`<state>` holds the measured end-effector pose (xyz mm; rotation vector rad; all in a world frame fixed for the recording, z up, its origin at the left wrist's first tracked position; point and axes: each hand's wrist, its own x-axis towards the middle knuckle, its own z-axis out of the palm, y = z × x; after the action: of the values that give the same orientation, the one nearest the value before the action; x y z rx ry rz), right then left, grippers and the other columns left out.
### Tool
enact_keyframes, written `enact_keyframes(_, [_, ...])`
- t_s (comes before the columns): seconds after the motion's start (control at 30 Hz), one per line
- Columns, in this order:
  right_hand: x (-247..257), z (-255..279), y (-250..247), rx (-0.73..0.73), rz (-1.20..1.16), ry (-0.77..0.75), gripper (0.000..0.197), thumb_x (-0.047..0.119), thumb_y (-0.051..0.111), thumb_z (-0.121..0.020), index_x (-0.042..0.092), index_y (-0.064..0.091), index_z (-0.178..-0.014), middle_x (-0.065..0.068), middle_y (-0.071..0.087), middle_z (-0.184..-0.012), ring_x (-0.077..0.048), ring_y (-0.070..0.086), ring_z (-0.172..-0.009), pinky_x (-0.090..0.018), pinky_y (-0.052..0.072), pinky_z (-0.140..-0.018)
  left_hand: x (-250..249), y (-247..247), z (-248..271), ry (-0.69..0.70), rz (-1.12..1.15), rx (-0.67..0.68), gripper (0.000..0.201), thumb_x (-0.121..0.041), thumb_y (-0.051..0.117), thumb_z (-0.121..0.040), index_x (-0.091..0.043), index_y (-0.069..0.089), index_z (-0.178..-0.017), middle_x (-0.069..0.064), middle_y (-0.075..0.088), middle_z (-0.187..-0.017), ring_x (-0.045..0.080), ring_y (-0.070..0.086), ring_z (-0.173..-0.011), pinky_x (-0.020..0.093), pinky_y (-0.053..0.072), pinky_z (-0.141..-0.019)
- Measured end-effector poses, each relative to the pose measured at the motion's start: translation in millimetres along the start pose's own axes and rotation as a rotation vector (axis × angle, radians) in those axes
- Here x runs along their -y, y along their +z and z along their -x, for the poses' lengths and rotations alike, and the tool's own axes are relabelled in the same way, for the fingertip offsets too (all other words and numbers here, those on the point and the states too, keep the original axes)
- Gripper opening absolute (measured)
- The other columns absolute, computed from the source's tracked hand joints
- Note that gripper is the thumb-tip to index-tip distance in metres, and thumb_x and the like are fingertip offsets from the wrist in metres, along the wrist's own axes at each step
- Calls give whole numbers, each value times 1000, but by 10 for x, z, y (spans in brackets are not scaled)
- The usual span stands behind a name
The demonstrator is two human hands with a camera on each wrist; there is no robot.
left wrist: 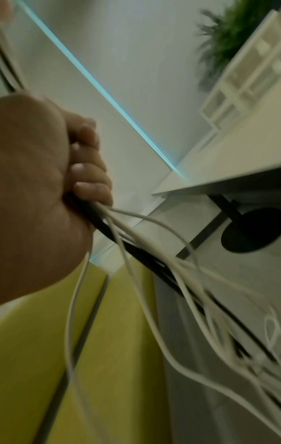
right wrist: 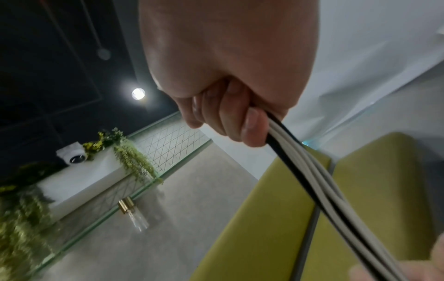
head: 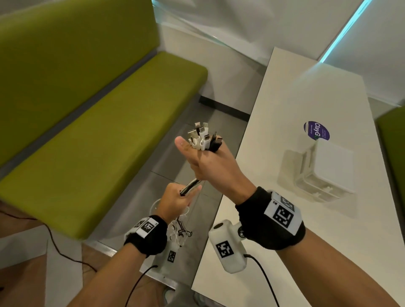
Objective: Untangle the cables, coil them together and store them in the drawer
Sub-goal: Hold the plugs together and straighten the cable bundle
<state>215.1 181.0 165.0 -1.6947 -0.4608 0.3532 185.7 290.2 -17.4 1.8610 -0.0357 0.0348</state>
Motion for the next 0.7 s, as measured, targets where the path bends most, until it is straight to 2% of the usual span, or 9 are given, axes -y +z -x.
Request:
enact_keyframes(0.07, [37,29,-48,1,-31,25,52,9,53,-101,27,35,-56,18,30,-45,-1,31,-39,-11,32,-46,276,28,95,-90,-17,-26,60,-60,56,-82,-18,47,-42,2,43,-40,14,40,-37,28,34,-46])
enact_keyframes(0.13, [105,34,-181,-25,-46,25,47,11,51,-102,32,43,-61,21,40,-45,5,40,-46,-8,37,-56,619,-13,232,-239,-66,-3,61,-68,57,-77,-17,47,-43,3,44,-43,16,42,-41,30,36,-46])
enact_keyframes(0.2, [139,40,-285,-63,34,-7,46,21,49,-102,39,49,-60,27,47,-48,10,43,-54,-12,34,-66,867,-73,332,-319,-147,25,60,-58,62,-82,-14,48,-43,-1,43,-40,12,40,-38,29,35,-46])
enact_keyframes(0.27, [149,60,-291,-83,50,8,52,27,53,-100,34,43,-50,16,38,-44,-1,35,-44,-21,29,-59,952,-114,313,-334,-174,30,51,-32,66,-90,-12,50,-46,-8,35,-38,7,32,-37,26,31,-46])
enact_keyframes(0.33, [129,104,-296,-125,40,17,55,32,57,-97,27,36,-46,13,29,-45,-7,27,-41,-23,26,-56,969,-133,215,-312,-198,35,57,-20,65,-92,-18,39,-41,-11,32,-42,9,29,-40,26,28,-47])
enact_keyframes(0.43, [134,180,-459,-205,-53,29,53,35,58,-91,26,36,-44,14,29,-42,-5,27,-38,-19,28,-52,1096,-162,173,-318,-300,42,57,-18,62,-91,-23,32,-44,-5,30,-45,15,25,-46,28,23,-48])
enact_keyframes(0.53, [95,294,-624,-258,-38,46,48,38,59,-89,26,37,-48,14,30,-43,-5,28,-40,-22,28,-52,1207,-152,201,-368,-406,108,41,-29,51,-81,-21,35,-44,-2,36,-45,21,33,-48,31,28,-51])
enact_keyframes(0.63, [-48,354,-632,-279,9,79,50,40,62,-90,27,39,-48,15,27,-46,-7,24,-43,-29,21,-55,1081,-13,95,-399,-570,229,38,-28,49,-90,-22,46,-54,9,59,-62,33,54,-66,39,45,-73])
enact_keyframes(0.7, [-160,354,-721,-320,6,121,48,42,64,-88,27,41,-49,15,27,-47,-8,23,-44,-29,20,-55,1020,94,0,-377,-688,276,29,-23,50,-96,-14,64,-73,16,70,-84,37,63,-86,40,46,-85])
